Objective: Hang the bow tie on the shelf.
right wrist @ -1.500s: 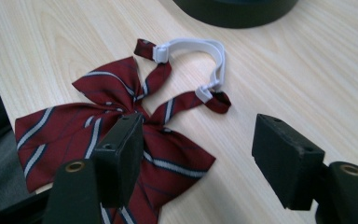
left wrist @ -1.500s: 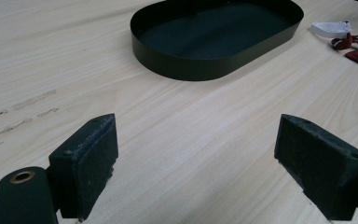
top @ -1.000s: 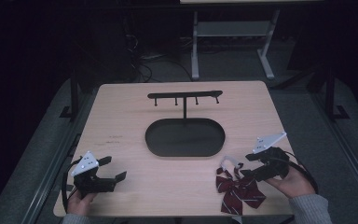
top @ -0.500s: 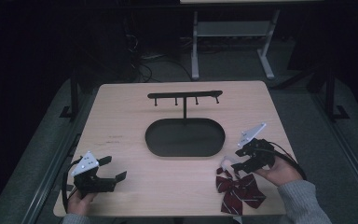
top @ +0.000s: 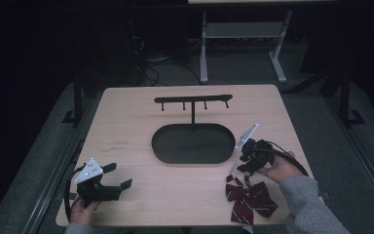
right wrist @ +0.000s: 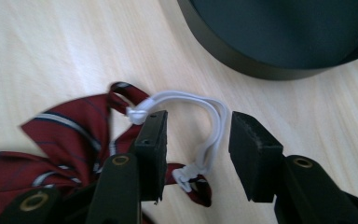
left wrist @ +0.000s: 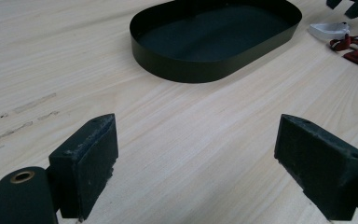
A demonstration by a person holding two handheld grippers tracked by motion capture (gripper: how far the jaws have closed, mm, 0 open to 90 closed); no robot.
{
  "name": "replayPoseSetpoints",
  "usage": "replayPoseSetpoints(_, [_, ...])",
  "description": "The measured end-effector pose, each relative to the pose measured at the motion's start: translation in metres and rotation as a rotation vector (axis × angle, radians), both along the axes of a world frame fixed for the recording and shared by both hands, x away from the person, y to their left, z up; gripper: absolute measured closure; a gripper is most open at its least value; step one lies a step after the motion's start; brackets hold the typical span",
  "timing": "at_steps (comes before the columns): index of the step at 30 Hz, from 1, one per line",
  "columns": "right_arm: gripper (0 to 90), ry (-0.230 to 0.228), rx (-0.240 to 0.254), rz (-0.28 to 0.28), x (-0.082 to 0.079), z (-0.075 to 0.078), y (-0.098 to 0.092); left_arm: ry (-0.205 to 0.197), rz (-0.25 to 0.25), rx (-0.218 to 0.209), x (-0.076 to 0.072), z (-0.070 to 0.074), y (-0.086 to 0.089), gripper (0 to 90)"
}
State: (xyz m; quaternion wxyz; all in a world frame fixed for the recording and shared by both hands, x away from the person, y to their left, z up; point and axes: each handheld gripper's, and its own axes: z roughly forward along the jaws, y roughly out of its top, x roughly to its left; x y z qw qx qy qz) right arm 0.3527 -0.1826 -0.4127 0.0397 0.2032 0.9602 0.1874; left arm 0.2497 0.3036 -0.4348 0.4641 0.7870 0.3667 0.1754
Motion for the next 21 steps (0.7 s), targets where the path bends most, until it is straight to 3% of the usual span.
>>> replayPoseSetpoints(12, [63.8, 0.062, -0.094, -0.041, 0.018, -0.02, 0.007, -0.003, 0.002, -0.012, 0.0, 0.001, 0.001, 13.1])
replayPoseSetpoints(21, [73.4, 0.069, -0.12, -0.05, 0.021, -0.025, 0.009, -0.002, 0.0, -0.009, 0.0, 0.001, 0.0, 13.1])
